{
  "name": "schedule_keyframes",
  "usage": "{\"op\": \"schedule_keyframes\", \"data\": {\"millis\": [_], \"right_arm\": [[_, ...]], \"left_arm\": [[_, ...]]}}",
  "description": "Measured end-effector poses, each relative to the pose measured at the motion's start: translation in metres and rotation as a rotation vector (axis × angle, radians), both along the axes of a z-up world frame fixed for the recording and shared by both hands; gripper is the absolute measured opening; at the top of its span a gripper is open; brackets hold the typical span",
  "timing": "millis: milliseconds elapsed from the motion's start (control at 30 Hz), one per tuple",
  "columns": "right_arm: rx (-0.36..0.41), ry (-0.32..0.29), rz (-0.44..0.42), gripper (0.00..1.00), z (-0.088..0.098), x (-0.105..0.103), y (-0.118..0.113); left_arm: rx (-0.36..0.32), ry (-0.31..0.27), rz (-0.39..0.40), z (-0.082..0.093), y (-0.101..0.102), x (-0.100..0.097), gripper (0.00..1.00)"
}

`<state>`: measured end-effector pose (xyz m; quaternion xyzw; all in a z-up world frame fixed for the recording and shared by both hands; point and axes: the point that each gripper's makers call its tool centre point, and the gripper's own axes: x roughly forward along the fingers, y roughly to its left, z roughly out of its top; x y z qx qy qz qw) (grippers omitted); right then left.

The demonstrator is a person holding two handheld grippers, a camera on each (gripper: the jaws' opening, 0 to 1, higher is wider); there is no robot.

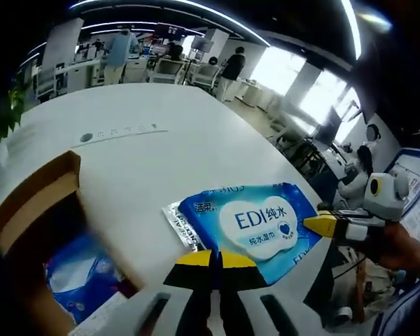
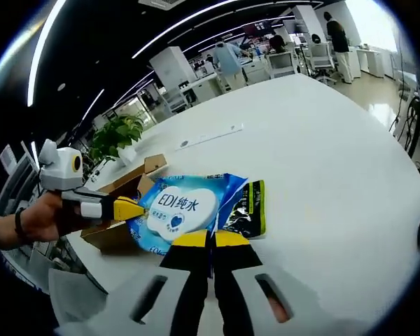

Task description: Operate the shoe box by opening the lid, removing the specified soft item, and placing it in the target area until the item is outside and the box remains undamaged.

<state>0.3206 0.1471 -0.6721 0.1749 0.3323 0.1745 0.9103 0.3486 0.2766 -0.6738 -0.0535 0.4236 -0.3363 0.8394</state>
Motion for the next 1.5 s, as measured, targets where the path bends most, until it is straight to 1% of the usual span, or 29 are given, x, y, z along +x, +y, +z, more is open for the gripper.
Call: {"op": "schedule_keyframes", "data": {"millis": [300, 567, 1033, 1233, 1500], "right_arm": [[0.000, 0.015, -0.007, 0.00, -0.009, -0.002, -0.008], [0.003, 0.020, -0.004, 0.00, -0.011, 0.005, -0.010], [-0.014, 0.039, 0.038, 0.00, -0.018, 0.032, -0.008], [-0.031, 0.042, 0.070, 0.00, -0.022, 0.047, -0.005], [-0.061, 0.045, 0.123, 0.00, -0.030, 0.062, 0.000]], "left_arm": [[0.007, 0.014, -0.012, -0.007, -0.007, -0.002, 0.00], [0.007, 0.019, -0.007, -0.010, -0.009, 0.005, 0.00], [-0.005, 0.040, 0.055, -0.015, -0.004, 0.023, 0.00], [-0.008, 0.047, 0.083, -0.017, -0.001, 0.031, 0.01], [0.003, 0.058, 0.118, -0.025, 0.004, 0.041, 0.01]]}}
